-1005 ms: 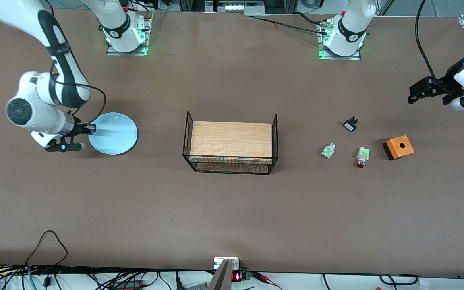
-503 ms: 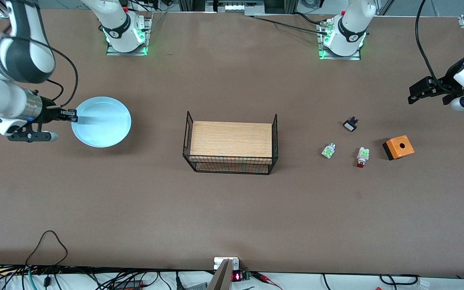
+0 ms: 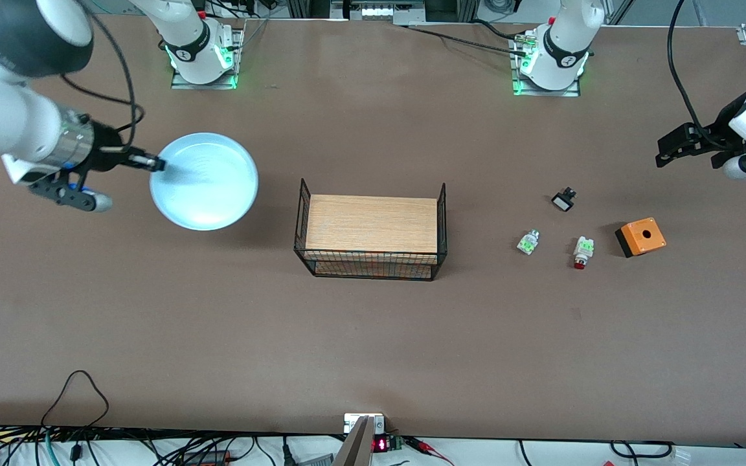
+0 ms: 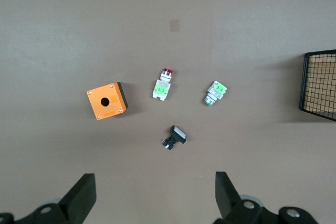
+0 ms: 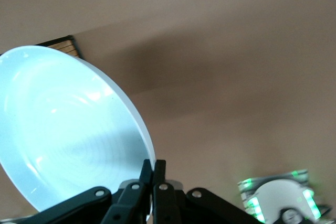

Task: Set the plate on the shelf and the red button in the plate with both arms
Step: 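Carry the plate over the wire basket with the right gripper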

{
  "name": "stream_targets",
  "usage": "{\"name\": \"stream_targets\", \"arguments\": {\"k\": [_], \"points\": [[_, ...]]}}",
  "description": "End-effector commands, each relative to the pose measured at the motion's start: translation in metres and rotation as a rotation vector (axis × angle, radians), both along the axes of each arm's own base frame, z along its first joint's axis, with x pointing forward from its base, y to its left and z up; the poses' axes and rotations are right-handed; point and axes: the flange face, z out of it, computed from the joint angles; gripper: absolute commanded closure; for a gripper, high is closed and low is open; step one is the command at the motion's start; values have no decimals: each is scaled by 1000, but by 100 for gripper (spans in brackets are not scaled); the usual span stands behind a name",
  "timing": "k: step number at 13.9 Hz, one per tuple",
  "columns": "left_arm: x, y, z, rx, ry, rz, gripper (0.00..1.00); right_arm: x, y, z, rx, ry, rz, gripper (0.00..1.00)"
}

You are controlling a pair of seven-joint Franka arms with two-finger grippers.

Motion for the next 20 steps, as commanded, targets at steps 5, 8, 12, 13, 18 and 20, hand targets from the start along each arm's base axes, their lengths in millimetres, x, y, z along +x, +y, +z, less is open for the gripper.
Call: {"name": "stream_targets", "arguments": {"k": [5, 8, 12, 13, 18, 20], "points": [[-1, 6, 4, 14, 7, 12, 0, -39, 181, -3, -50, 28, -216, 100], [-1, 6, 4, 14, 7, 13, 0, -44, 225, -18, -35, 3, -277, 100], [-1, 7, 4, 16, 7, 13, 0, -39, 255, -54, -16, -5, -314, 100], [-1, 6, 3, 16, 8, 12, 0, -37, 257, -62, -24, 0, -313, 100], [-1, 7, 3, 15, 8, 15, 0, -29, 265, -95, -25, 6, -316, 100], [-1, 7, 3, 15, 8, 13, 0, -26, 272, -111, -31, -9, -310, 100]]}}
